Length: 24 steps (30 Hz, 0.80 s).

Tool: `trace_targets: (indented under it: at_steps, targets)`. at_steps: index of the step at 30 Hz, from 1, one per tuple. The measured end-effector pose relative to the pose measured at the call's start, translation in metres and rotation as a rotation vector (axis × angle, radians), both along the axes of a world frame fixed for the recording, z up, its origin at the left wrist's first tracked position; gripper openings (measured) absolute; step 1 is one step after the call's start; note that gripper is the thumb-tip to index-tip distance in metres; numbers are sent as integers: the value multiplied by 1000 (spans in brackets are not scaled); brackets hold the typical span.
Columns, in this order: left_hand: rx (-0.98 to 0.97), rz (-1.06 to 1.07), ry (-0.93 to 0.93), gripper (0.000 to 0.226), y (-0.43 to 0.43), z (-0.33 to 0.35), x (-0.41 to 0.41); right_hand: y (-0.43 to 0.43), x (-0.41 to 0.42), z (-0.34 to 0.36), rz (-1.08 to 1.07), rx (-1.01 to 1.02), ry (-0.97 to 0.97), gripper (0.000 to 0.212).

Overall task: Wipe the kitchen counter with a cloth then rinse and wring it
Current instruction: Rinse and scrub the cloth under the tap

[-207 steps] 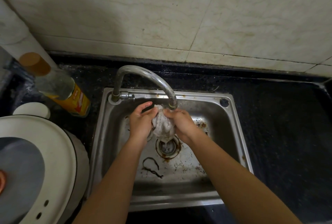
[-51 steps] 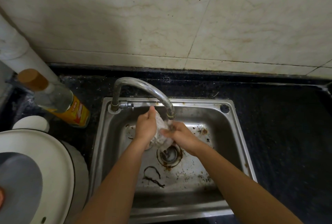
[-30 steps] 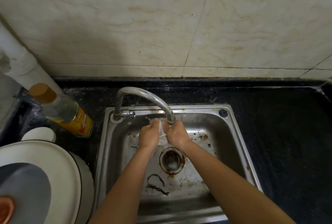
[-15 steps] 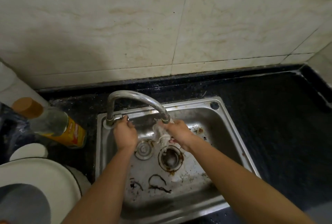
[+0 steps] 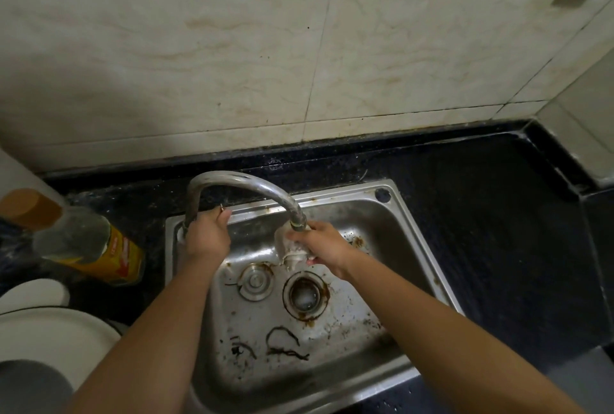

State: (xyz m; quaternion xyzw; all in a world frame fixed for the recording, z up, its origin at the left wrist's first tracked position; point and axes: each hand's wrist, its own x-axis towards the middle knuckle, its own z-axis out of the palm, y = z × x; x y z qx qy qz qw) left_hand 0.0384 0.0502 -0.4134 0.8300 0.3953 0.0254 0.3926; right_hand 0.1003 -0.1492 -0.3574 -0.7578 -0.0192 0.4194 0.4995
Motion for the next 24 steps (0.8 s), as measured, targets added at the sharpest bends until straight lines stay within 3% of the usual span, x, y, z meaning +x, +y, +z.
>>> trace_targets:
  at_steps: [4, 8, 10, 13, 15, 18, 21, 24]
  targets:
    - [-279, 151, -12, 15, -10, 11, 11, -8, 1, 7, 42, -22, -49, 33]
    - [-220, 199, -12, 47, -38, 21, -4, -22, 4, 17, 190, -90, -156, 33]
    - [-256, 217, -56, 40, -62, 33, -21, -29, 9, 22, 285, -138, -214, 38]
    - [-487, 89, -24, 23, -88, 36, -38, -41, 15, 36, 489, -215, -376, 34]
    - [-558, 47, -6, 24, -97, 44, -46, -48, 19, 52, 646, -240, -490, 39]
    - [-716, -8, -94, 40, -108, 69, -56, -56, 22, 87, 820, -240, -629, 40]
    - [-992, -40, -141, 73, -108, 95, -59, -61, 26, 123, 961, -178, -708, 21]
    - [-1108, -238, -191, 78, -114, 121, -56, -64, 27, 158, 1008, -76, -676, 11]
